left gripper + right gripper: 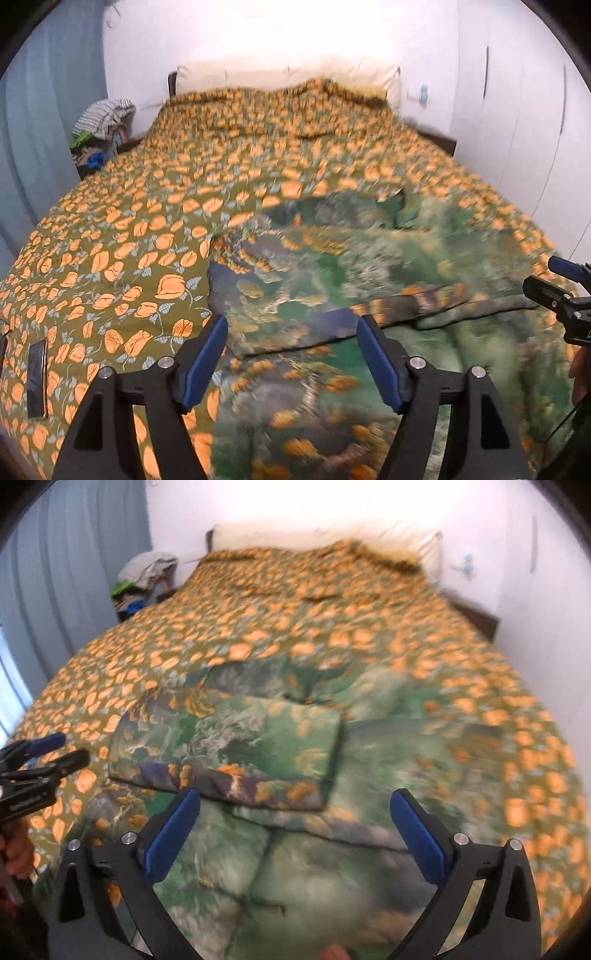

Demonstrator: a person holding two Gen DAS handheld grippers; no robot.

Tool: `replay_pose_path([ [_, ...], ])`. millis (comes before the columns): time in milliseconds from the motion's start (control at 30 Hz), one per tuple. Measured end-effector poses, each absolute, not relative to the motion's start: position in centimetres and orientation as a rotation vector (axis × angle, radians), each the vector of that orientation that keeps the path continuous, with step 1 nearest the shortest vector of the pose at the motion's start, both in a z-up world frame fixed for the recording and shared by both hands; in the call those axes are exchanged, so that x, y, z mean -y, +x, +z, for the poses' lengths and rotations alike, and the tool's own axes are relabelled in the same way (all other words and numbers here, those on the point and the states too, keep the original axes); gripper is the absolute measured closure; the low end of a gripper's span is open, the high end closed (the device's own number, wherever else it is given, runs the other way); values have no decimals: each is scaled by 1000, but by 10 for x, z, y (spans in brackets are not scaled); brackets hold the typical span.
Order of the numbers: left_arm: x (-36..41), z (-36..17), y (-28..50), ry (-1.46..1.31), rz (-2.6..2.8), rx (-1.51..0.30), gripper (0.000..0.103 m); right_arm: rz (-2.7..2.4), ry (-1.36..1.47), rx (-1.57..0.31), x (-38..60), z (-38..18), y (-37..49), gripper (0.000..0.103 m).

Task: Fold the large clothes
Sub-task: 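Release the jacket and raise both grippers above it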

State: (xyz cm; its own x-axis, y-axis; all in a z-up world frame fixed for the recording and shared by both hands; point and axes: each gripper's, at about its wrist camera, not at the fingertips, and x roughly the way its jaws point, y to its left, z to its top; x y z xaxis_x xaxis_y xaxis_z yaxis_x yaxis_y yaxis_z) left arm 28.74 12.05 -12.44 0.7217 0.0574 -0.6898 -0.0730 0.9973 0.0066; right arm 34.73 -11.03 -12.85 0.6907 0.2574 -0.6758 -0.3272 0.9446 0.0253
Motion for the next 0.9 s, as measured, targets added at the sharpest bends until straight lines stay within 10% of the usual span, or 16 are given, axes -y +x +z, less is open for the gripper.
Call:
replay_pose_path([
  [400,-94,-88,220,-40,140,-653,23,120,-79,-596,158,-68,262,0],
  [533,-88,-75,201,19,112,-508,0,108,-5,-569,171,-63,247,0],
  [900,-89,-73,192,-38,59,-538,0,-33,-165,-636,165,-64,239,0],
])
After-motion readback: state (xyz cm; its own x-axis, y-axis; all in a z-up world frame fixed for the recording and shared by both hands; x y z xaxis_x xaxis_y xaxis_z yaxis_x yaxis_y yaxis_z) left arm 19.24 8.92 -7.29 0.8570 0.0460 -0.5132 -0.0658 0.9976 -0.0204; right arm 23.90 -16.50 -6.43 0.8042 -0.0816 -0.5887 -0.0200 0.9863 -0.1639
